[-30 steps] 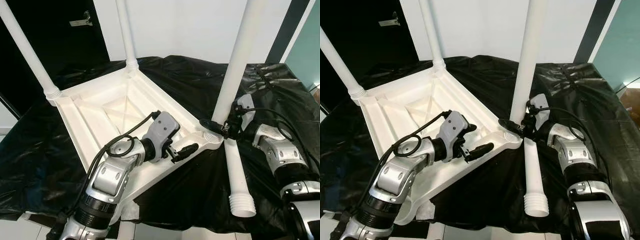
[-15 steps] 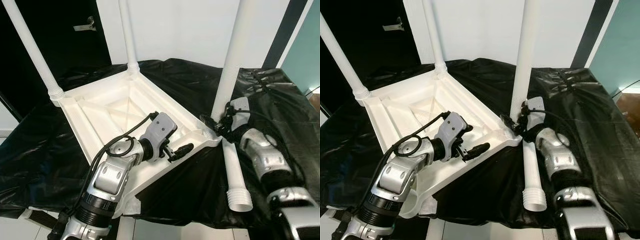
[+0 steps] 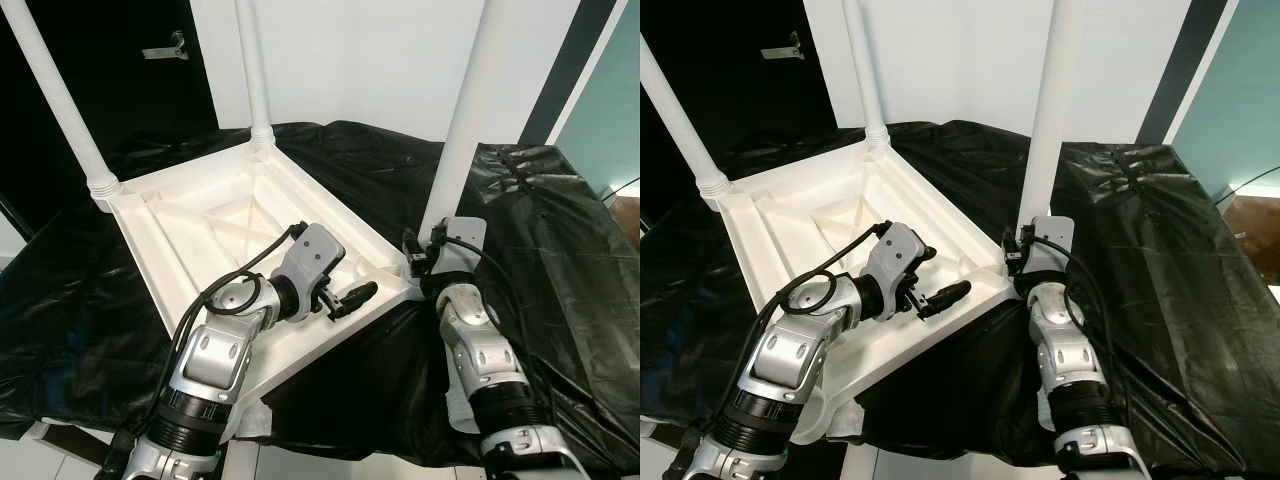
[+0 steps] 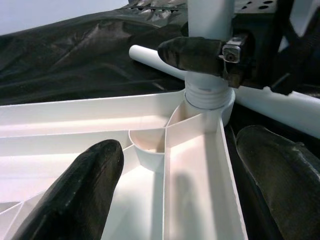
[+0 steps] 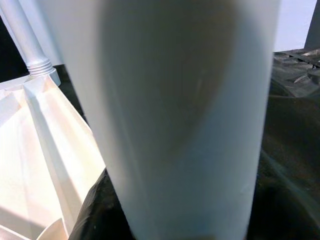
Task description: Building children table
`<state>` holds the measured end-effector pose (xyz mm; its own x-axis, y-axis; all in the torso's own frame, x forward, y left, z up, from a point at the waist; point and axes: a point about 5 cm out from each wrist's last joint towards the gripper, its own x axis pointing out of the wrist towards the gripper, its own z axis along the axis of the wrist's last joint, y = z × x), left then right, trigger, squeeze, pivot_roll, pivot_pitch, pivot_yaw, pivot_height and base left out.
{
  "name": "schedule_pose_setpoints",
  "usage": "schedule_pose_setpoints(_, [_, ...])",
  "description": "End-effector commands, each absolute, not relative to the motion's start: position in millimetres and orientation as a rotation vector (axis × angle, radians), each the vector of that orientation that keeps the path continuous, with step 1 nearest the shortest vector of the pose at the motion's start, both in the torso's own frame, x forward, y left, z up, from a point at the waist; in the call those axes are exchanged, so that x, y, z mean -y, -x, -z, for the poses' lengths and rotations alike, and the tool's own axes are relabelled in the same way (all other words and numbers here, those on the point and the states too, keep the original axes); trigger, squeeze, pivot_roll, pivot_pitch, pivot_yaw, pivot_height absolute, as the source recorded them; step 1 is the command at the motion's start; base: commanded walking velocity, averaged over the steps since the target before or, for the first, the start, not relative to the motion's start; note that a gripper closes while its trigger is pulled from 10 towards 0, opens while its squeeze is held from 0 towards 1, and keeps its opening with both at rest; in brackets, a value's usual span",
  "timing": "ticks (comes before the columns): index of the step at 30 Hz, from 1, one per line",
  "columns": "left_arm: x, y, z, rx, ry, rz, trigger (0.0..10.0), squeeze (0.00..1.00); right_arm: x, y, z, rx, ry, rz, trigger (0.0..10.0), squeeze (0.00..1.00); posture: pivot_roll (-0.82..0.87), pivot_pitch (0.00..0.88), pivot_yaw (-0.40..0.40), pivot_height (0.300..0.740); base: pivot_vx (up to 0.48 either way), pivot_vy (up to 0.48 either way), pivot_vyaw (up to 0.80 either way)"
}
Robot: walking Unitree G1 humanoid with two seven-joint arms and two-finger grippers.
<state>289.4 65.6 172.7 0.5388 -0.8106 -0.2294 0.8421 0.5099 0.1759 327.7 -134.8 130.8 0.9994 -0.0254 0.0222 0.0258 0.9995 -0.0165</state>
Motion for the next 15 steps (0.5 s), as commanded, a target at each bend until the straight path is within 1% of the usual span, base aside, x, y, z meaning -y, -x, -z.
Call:
schedule_pose_setpoints(1, [-71, -300, -173, -0.099, -0.287, 0.780, 10.0, 0.00, 127, -319, -108, -0.089, 0.011, -0.014, 10.0, 0.00, -0.02, 0.000, -0.033, 0.740, 0.000, 0.000, 0.00])
schedule_pose_setpoints(5, [-71, -300, -171, -0.100, -0.286, 0.783, 10.0, 0.00, 125, -316, -112, -0.068, 0.021, -0.036, 10.0, 0.00, -0.02, 0.000, -0.028, 0.740, 0.000, 0.000, 0.00])
schedule_pose_setpoints(6, [-71, -300, -172, -0.099, -0.288, 0.785, 10.0, 0.00, 125, -315, -115, -0.054, 0.023, -0.033, 10.0, 0.65, -0.03, 0.001, -0.020, 0.740, 0.000, 0.000, 0.00])
schedule_pose_setpoints(7, [-71, -301, -172, -0.097, -0.290, 0.786, 10.0, 0.00, 126, -315, -117, -0.044, 0.019, -0.028, 10.0, 1.00, -0.03, 0.003, -0.016, 0.740, 0.000, 0.000, 0.00])
schedule_pose_setpoints(13, [-72, -302, -177, -0.086, -0.297, 0.796, 10.0, 0.00, 128, -312, -124, -0.007, 0.028, -0.058, 10.0, 1.00, -0.03, 0.005, -0.009, 0.740, 0.000, 0.000, 0.00])
schedule_pose_setpoints(15, [-72, -301, -178, -0.081, -0.305, 0.806, 10.0, 0.00, 133, -309, -127, 0.013, 0.049, -0.107, 10.0, 1.00, -0.03, 0.004, -0.007, 0.740, 0.000, 0.000, 0.00])
